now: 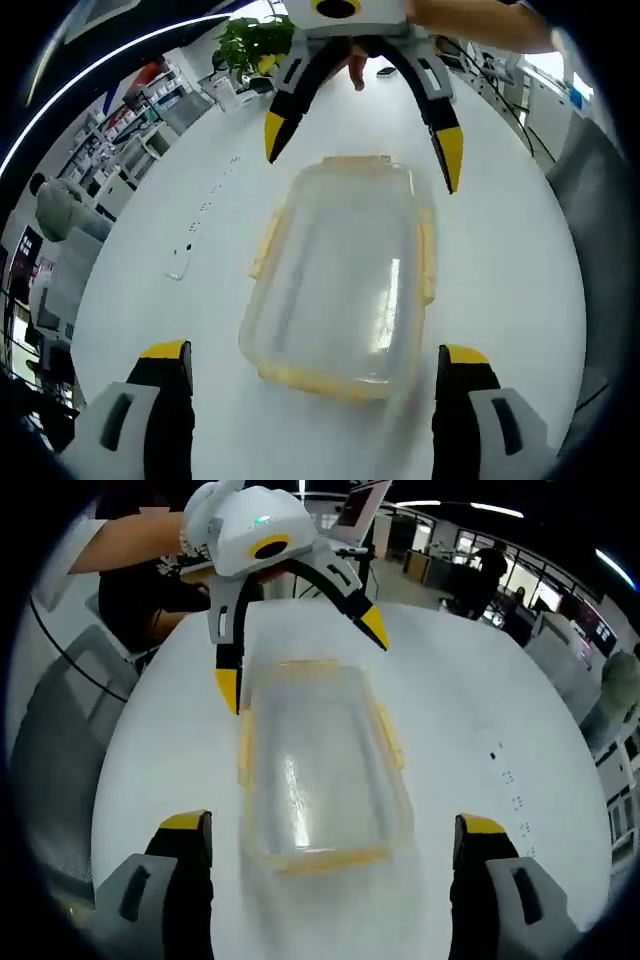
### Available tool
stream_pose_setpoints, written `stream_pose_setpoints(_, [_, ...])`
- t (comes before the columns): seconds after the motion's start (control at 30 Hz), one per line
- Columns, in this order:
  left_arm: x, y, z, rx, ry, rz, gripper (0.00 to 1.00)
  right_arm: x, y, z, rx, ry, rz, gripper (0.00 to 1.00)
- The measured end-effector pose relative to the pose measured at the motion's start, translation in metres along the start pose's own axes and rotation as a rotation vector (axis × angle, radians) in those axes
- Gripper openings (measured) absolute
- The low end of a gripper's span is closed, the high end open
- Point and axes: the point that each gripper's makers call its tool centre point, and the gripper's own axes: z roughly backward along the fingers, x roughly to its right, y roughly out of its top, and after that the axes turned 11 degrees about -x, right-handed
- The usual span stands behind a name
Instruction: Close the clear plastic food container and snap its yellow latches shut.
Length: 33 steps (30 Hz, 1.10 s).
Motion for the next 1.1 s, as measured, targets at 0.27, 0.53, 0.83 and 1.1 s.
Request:
stream_pose_setpoints(0.27, [0.013,-0.005,0.016,0.023,0.023,0.023,0.99,0.008,0.017,0.031,0.077,-0.076,-0.058,1.0])
stream_pose_setpoints(0.53, [0.001,-0.003,0.052,0.078,0.128,0.118,0.99,-0.01,0.019,0.053,0.098,-0.107,-0.067,1.0])
stream_pose_setpoints(0.83, [0.009,-0.006,0.096,0.212,0.195,0.291,0.99,-0.027,0.019,0.088,0.197,-0.18,-0.177,1.0])
stream_pose_setpoints(1.1, [0.033,-0.031,0.133,0.304,0.225,0.408,0.99,-0.043,0.017,0.125,0.303,-0.265,-0.248,1.0])
